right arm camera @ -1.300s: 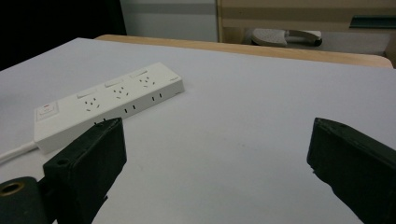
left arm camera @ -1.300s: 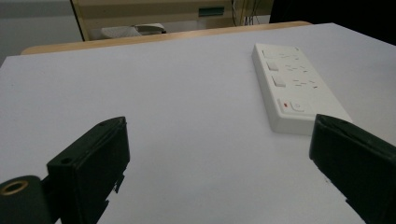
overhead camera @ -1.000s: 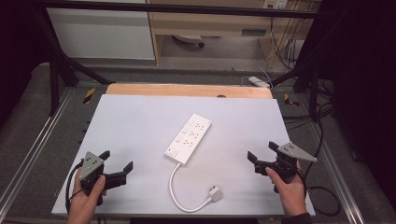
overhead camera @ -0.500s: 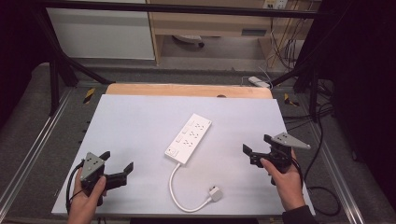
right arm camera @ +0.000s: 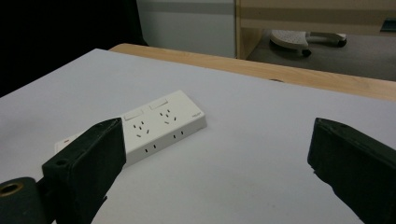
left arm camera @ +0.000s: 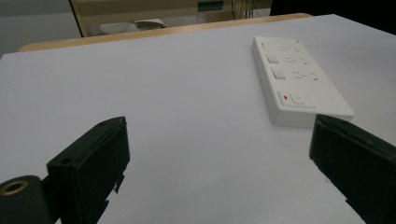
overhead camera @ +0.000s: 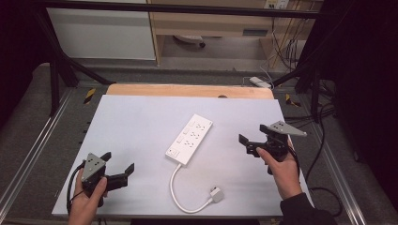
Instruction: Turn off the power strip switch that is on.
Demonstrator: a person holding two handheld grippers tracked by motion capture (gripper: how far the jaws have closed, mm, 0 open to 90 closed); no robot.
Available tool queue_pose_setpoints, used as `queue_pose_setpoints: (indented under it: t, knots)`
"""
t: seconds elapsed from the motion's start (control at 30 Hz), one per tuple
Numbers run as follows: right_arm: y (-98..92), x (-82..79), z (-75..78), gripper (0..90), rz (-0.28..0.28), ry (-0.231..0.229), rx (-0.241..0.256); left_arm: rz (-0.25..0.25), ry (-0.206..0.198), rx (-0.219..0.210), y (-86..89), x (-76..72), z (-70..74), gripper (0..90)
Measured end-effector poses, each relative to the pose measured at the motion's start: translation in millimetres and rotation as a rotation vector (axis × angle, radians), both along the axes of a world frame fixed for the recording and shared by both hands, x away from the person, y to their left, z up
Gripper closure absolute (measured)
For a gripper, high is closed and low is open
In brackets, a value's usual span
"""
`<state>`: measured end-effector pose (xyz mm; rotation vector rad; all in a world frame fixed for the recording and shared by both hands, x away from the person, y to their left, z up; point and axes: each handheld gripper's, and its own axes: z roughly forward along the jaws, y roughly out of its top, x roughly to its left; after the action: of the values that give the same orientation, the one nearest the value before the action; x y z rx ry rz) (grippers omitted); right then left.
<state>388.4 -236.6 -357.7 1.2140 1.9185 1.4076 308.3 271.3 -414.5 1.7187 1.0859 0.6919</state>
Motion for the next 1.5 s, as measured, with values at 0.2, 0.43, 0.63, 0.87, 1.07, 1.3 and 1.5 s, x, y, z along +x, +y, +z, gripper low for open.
queue_pose_setpoints:
  t: [0.2,0.43,0.63,0.87,1.07,1.3,1.5]
  knots:
    - [6.7,8.6,8.1,5.0,0.013,-0.010,-0.017,-0.001,0.000,0.001,-0.2,-0.1,0.0,5.2]
    - [12.2,16.3,15.7,4.9,0.025,-0.014,-0.025,0.000,0.000,0.002,0.0,0.0,-0.2,5.1]
    - [17.7,24.1,21.0,4.9,0.035,-0.019,-0.027,-0.001,0.002,0.001,0.2,0.1,-0.2,5.2]
    - [21.8,30.2,25.2,4.9,0.040,-0.025,-0.035,-0.003,0.003,-0.001,0.1,0.3,-0.4,5.2]
    - [26.3,36.8,28.5,5.0,0.045,-0.030,-0.034,-0.002,0.005,0.000,0.3,0.3,-0.4,5.1]
    - [32.9,45.3,35.0,4.0,0.057,-0.044,-0.034,-0.001,0.006,-0.001,0.8,0.3,-0.3,5.2]
    - [35.0,50.6,37.7,4.4,0.054,-0.057,-0.041,-0.002,0.006,-0.001,0.8,0.2,-0.3,5.2]
